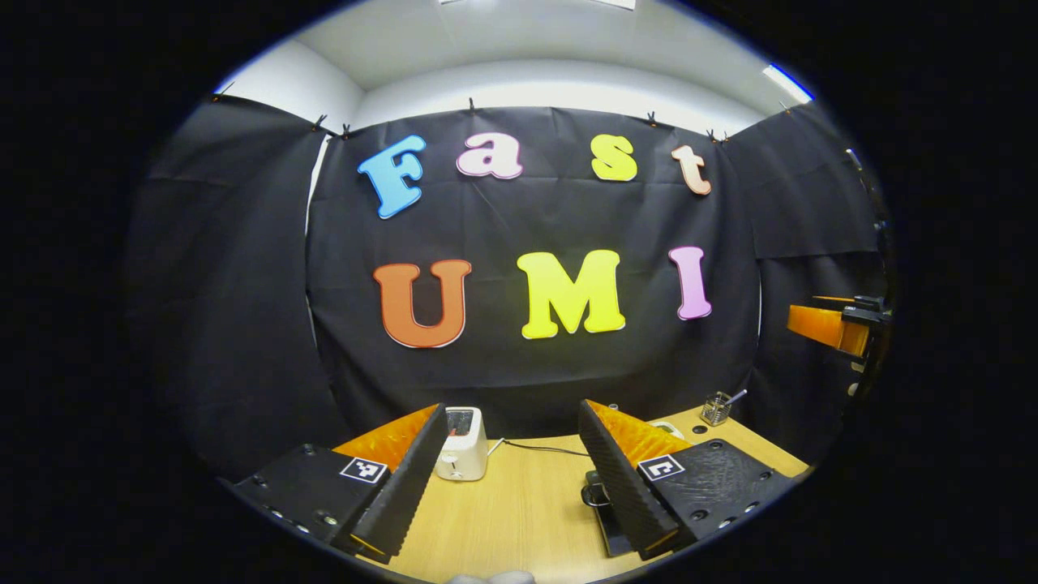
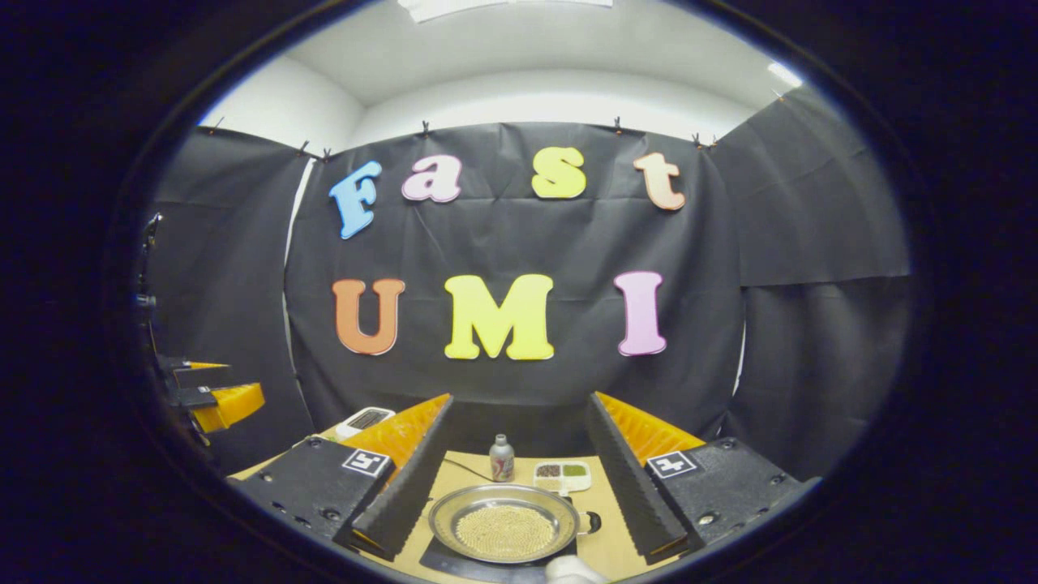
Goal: First push the handle of the pot to place it horizontally, then grasp the pot with both hands and set it on the induction cooktop.
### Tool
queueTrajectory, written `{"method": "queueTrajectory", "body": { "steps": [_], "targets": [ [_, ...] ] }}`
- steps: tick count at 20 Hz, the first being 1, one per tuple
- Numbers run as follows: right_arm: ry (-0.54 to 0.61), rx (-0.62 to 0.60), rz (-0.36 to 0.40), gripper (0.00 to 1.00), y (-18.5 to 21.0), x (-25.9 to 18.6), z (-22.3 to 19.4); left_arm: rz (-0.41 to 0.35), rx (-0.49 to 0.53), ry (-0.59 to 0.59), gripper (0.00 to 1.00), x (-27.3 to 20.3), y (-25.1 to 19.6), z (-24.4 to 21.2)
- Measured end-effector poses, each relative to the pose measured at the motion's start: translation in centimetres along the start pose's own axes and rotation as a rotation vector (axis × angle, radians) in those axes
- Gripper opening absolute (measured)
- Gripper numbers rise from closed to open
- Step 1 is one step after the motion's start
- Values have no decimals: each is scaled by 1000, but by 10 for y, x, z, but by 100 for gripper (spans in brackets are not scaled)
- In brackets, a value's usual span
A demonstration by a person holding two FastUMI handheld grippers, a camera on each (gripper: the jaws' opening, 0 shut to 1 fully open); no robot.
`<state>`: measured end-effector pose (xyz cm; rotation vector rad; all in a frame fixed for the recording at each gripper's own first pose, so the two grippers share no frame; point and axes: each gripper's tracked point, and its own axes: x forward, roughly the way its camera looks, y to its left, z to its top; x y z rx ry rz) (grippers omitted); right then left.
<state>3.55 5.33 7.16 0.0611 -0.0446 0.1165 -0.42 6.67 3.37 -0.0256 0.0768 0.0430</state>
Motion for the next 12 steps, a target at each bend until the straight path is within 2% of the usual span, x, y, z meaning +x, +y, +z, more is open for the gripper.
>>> {"method": "queueTrajectory", "body": {
  "steps": [3, 12],
  "targets": [
    [-18, 17, -35, 100, -11, -20, 3, 18, -4, -18, 96, -16, 12, 6],
    [-5, 14, -69, 100, -23, -48, -2, 45, -32, -17, 96, -37, 31, 2]
  ]
}}
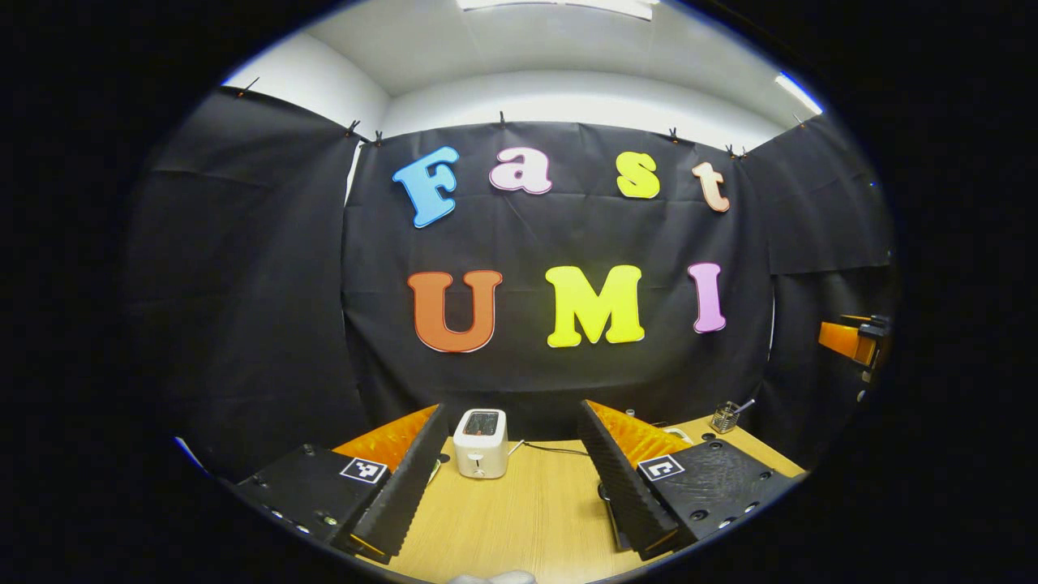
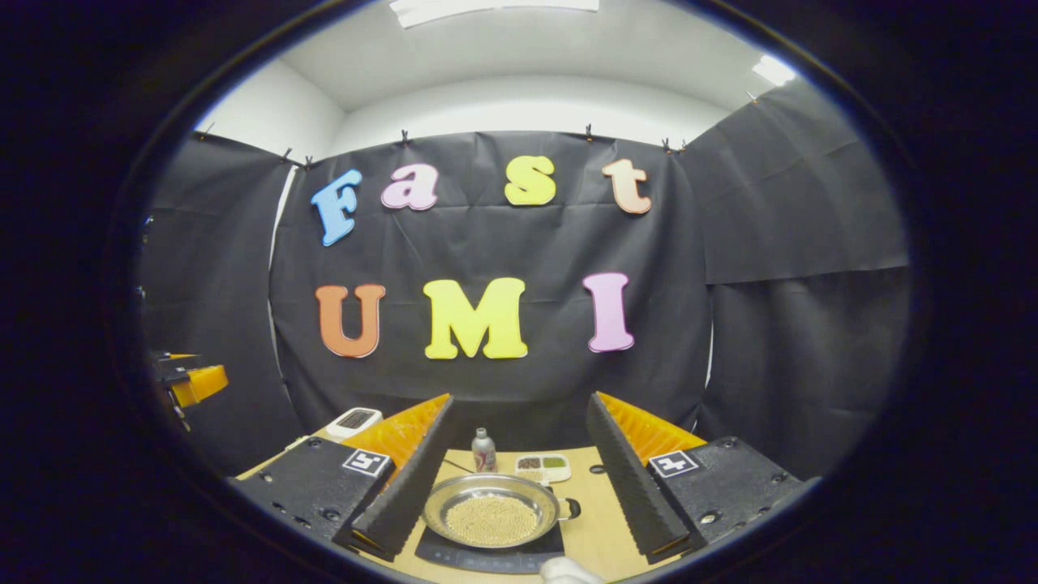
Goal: First push the handle of the pot to place it horizontally, then grasp the pot with both hands and set it on the induction cooktop.
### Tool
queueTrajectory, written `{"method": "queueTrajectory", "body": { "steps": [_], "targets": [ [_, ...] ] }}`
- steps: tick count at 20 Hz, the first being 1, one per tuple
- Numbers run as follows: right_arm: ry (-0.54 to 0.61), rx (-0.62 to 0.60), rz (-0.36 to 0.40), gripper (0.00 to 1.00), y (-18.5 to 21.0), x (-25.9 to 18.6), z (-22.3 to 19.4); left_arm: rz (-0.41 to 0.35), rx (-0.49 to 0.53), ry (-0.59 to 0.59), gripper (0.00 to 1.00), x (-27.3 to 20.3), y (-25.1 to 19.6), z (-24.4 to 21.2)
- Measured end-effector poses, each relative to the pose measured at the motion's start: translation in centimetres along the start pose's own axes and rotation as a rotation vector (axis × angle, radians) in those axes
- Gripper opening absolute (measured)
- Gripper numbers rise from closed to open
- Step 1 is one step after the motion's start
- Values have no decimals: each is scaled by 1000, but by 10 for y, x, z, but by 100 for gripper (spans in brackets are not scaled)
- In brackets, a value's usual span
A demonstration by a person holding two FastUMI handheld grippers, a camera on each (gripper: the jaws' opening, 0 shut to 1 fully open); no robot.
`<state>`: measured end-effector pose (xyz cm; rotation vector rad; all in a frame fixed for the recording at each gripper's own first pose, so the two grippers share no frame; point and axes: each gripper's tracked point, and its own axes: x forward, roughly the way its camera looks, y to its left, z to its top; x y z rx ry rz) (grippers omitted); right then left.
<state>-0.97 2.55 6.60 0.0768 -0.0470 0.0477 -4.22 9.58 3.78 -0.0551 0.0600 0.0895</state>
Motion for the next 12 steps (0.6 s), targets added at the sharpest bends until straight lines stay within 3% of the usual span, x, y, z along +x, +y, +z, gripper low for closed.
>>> {"method": "queueTrajectory", "body": {
  "steps": [12],
  "targets": [
    [-5, -31, -22, 100, 3, -19, 6, -77, -11, -18, 96, -5, -15, 9]
  ]
}}
